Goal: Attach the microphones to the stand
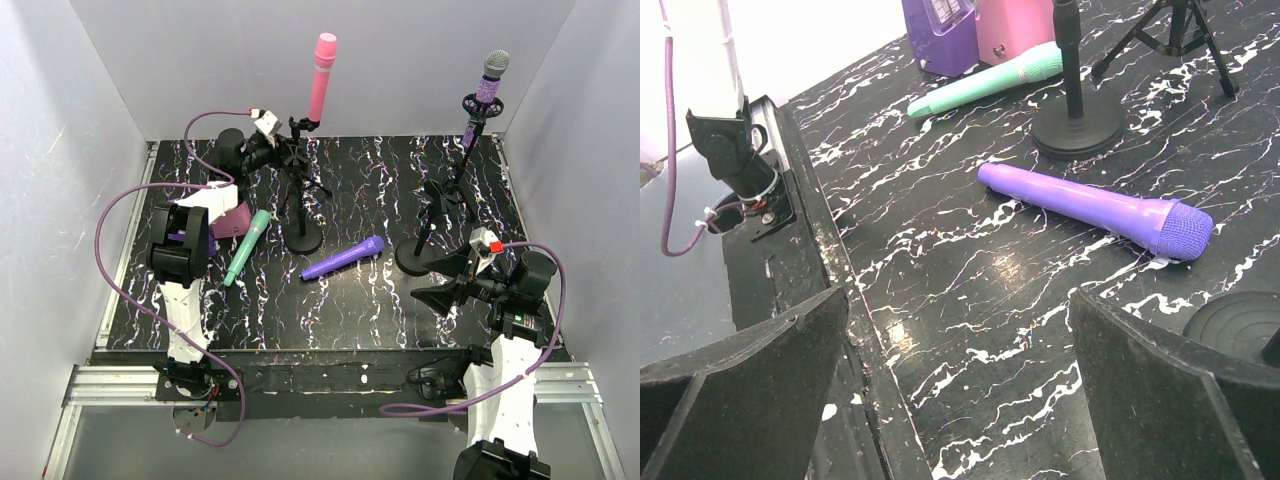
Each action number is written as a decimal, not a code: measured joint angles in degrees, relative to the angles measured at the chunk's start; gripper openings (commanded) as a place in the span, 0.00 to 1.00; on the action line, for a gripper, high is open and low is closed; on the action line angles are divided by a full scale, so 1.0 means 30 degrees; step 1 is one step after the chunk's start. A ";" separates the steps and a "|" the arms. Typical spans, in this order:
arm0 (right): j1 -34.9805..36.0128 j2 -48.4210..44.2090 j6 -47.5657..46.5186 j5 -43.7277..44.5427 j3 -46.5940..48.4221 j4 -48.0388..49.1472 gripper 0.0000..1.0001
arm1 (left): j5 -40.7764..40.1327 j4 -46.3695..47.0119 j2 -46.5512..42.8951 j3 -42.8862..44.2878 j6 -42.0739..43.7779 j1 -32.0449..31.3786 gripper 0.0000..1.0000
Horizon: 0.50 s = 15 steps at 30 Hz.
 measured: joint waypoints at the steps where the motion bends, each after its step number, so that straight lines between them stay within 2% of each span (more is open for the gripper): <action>1: 0.0000 -0.0007 0.0000 -0.0015 0.0000 0.0000 0.98 | 0.0000 0.0073 0.0007 -0.0058 -0.0066 0.0036 0.31; 15: -0.0102 -0.0044 0.0015 -0.0022 -0.0007 0.0036 0.98 | 0.0007 0.0488 -0.0029 -0.0182 -0.0517 0.0131 0.74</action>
